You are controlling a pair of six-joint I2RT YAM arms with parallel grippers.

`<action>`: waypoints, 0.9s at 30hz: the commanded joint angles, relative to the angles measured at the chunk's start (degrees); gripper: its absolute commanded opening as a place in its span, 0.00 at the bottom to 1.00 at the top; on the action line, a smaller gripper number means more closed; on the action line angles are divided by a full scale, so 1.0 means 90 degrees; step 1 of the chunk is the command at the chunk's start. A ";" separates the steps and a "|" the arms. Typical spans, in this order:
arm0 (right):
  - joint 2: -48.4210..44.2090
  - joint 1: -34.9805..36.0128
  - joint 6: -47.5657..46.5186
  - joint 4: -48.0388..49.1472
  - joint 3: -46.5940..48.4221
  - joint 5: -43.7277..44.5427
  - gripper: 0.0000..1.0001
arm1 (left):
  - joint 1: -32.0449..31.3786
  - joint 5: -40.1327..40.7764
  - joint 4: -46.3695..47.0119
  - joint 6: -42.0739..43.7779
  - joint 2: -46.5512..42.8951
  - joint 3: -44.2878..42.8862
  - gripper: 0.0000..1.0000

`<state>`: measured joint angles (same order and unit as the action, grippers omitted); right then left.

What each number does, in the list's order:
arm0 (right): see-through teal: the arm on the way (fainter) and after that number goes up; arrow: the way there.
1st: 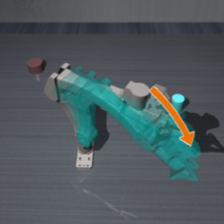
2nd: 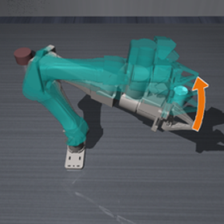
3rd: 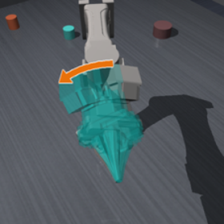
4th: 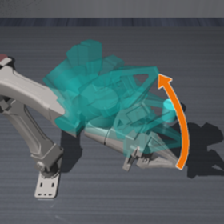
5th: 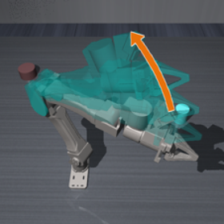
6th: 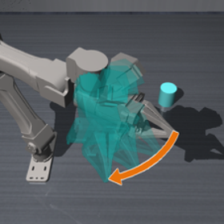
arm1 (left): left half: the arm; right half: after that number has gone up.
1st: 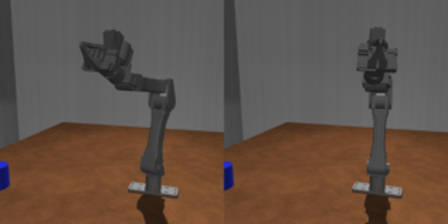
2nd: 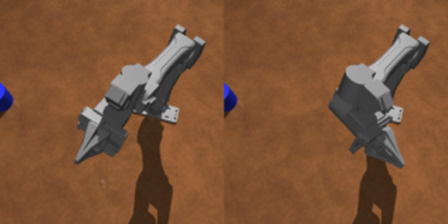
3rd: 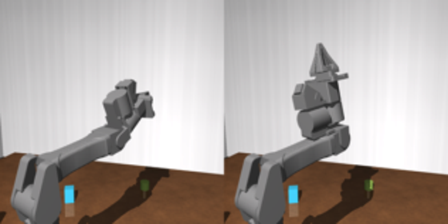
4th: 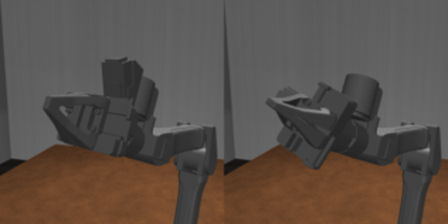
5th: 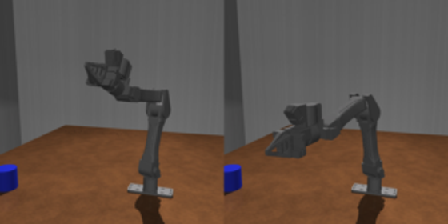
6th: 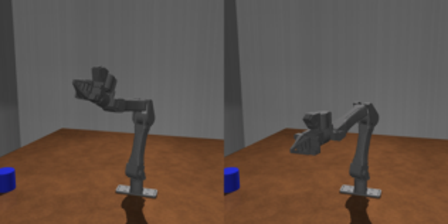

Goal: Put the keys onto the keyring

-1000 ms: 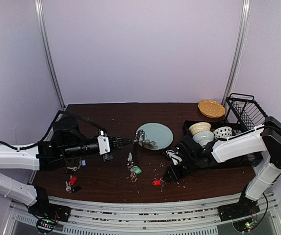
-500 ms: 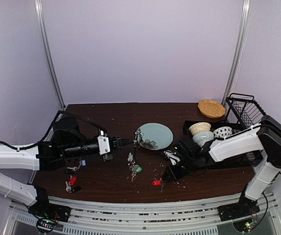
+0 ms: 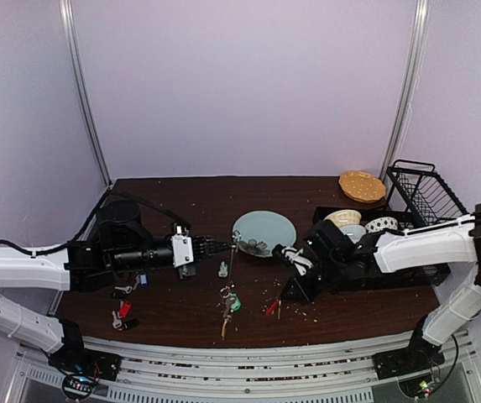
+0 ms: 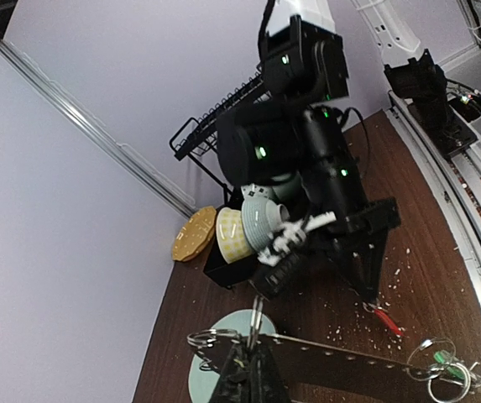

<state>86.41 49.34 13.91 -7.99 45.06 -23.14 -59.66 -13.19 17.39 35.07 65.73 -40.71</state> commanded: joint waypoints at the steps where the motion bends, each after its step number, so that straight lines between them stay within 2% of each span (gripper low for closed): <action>1: -0.1594 0.0080 -0.1771 -0.0084 0.0005 0.0712 0.00 | 0.0022 -0.0309 -0.0162 -0.0061 0.0083 -0.0500 0.00; 5: -0.3002 0.0129 -0.3199 0.0149 -0.0300 0.0878 0.00 | 0.0027 -0.0501 -0.0454 -0.0005 0.0133 -0.0682 0.00; 9: -0.3622 0.0150 -0.4601 -0.0009 -0.0095 0.0904 0.00 | 0.0017 -0.0862 -0.0962 0.0156 0.0323 -0.1058 0.00; 16: -0.3531 0.0476 -0.6468 -0.0788 0.0724 0.1215 0.00 | -0.0049 -0.1202 -0.1634 0.0354 0.0743 -0.1675 0.00; 19: -0.3505 0.0668 -0.7077 -0.0847 0.0921 0.0992 0.00 | -0.0060 -0.1350 -0.1875 0.0388 0.0908 -0.1928 0.00; 27: -0.3219 0.1340 -0.7876 -0.0785 0.1007 0.1008 0.00 | -0.0139 -0.1453 -0.2214 0.0494 0.1157 -0.2199 0.00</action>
<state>56.66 59.22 -51.70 -14.20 53.84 -14.17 -60.53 -24.49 -2.48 38.37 75.90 -58.04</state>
